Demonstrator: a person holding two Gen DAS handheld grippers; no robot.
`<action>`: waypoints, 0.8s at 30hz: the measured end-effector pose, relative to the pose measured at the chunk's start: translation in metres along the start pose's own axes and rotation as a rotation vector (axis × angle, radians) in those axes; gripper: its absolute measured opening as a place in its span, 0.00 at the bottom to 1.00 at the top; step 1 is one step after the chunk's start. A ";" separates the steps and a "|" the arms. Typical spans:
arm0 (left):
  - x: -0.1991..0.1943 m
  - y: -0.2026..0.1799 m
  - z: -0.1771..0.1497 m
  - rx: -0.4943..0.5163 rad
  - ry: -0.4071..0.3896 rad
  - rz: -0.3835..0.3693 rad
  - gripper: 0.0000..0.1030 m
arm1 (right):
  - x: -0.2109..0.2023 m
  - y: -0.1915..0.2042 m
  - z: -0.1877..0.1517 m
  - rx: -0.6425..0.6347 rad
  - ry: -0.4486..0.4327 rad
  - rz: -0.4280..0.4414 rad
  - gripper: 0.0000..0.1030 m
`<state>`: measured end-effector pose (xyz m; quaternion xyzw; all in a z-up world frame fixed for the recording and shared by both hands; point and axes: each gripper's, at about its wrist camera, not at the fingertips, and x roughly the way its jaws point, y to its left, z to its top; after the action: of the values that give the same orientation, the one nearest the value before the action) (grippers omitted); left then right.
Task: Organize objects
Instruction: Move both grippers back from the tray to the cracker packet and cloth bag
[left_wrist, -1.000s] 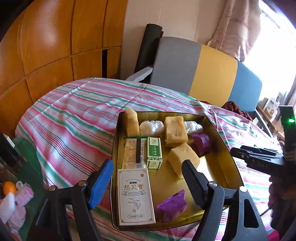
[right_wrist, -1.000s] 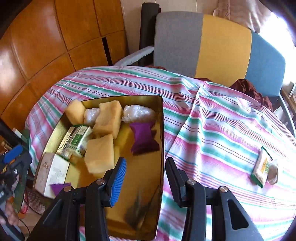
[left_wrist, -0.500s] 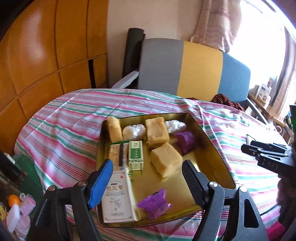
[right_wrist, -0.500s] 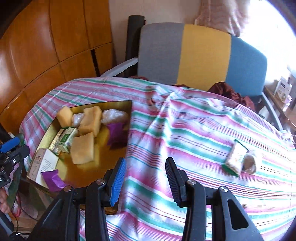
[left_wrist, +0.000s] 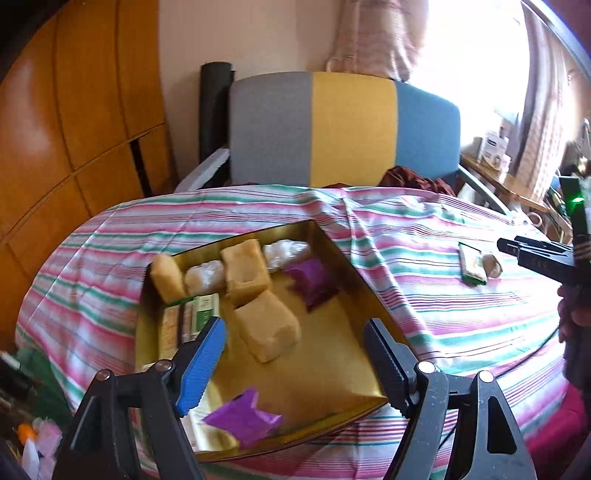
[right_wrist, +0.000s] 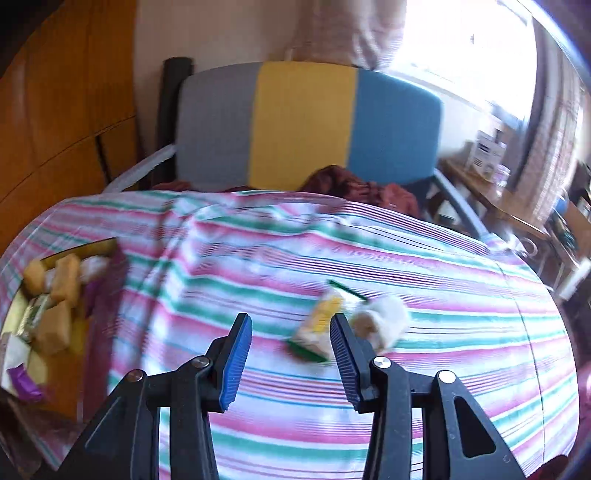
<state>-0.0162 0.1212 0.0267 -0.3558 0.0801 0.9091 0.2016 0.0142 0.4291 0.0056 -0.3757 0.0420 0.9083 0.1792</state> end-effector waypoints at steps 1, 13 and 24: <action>0.001 -0.006 0.002 0.013 0.001 -0.007 0.75 | 0.004 -0.013 -0.001 0.025 -0.005 -0.021 0.43; 0.030 -0.066 0.018 0.121 0.043 -0.051 0.77 | 0.024 -0.127 -0.030 0.471 0.096 -0.124 0.43; 0.067 -0.116 0.024 0.173 0.113 -0.116 0.77 | 0.029 -0.142 -0.037 0.560 0.143 -0.134 0.43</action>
<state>-0.0261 0.2542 -0.0013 -0.3919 0.1490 0.8640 0.2789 0.0703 0.5620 -0.0326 -0.3767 0.2786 0.8188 0.3317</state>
